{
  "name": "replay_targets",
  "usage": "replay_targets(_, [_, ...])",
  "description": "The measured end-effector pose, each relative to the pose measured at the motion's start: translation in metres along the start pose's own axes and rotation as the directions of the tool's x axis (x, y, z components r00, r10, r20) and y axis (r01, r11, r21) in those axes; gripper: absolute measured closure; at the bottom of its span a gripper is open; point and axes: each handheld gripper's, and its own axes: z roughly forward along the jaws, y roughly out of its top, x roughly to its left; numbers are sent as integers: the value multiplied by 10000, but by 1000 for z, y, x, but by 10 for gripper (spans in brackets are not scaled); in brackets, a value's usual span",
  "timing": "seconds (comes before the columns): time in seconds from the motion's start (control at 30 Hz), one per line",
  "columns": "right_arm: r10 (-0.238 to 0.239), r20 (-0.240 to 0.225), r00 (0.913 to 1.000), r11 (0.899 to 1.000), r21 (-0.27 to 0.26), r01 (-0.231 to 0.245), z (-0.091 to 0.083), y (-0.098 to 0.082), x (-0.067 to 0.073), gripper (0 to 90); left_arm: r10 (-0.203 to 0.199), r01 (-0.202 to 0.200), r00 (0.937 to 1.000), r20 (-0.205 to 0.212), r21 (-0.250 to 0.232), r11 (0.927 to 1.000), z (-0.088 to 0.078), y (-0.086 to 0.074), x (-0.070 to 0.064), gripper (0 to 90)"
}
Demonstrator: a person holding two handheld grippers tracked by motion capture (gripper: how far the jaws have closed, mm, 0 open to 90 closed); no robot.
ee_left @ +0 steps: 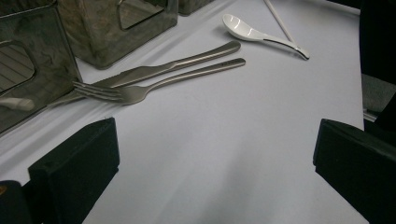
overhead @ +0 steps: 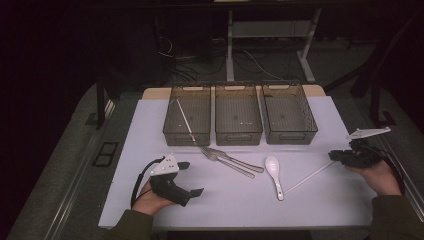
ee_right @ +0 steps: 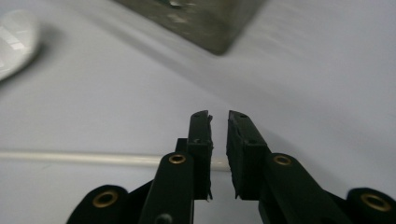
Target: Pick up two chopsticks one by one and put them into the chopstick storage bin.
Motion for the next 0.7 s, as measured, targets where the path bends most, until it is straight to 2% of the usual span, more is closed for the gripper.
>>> replay_targets(0.1, [-809, -629, 9947, 9967, -141, 802, -1, 1, 18, 763, 25, -25, 10000, 1, 42, 10000, 0, 0, 0, 0])
replay_targets(0.13, [-1102, -883, 9900, 9939, -185, 1090, 0, 1, 25, 752, 54, -54, 10000, -3, 63, 10000, 0, 0, 0, 0])
replay_targets(0.17, [-1589, -1185, 9801, 9872, -293, 1565, 1, 1, 35, 741, 62, -62, 10000, 1, 81, 9999, 0, 0, 0, 0])
replay_targets(0.2, [-1831, -1455, 9723, 9830, -373, 1795, 2, 0, 41, 733, 35, -35, 10000, -1, 40, 10000, 0, 0, 0, 0])
replay_targets(0.23, [-2107, -1712, 9624, 9775, -427, 2064, 3, 0, 49, 726, 34, -34, 10000, 0, 35, 10000, 0, 0, 0, 0])
replay_targets(0.3, [-2673, -2257, 9368, 9636, -556, 2615, 6, 1, 65, 713, 30, -30, 10000, -4, 55, 10000, 0, 0, 0, 0])
replay_targets(0.43, [-3666, -3101, 8772, 9289, -691, 3638, 14, 4, 93, 707, 40, -40, 10000, -15, 63, 10000, 0, 0, 0, 0])
replay_targets(0.5, [-4046, -3437, 8475, 9109, -693, 4067, 19, 5, 107, 705, 53, -53, 10000, -5, 72, 10000, 0, 0, 0, 0])
replay_targets(0.53, [-4159, -3540, 8377, 9048, -682, 4204, 21, 5, 110, 705, 46, -46, 10000, -5, 89, 10000, 0, 0, 0, 0])
replay_targets(0.6, [-4539, -3725, 8094, 8810, -519, 4702, 28, 5, 119, 705, 54, -54, 10000, 0, 89, 9999, 0, 0, 0, 0])
replay_targets(0.63, [-4697, -3727, 8003, 8707, -456, 4897, 30, 4, 121, 705, 51, -51, 10000, -7, 85, 10000, 0, 0, 0, 0])
replay_targets(0.7, [-4739, -3787, 7950, 8660, -369, 4986, 35, 4, 123, 708, 58, -58, 10000, -7, 45, 10000, 0, 0, 0, 0])
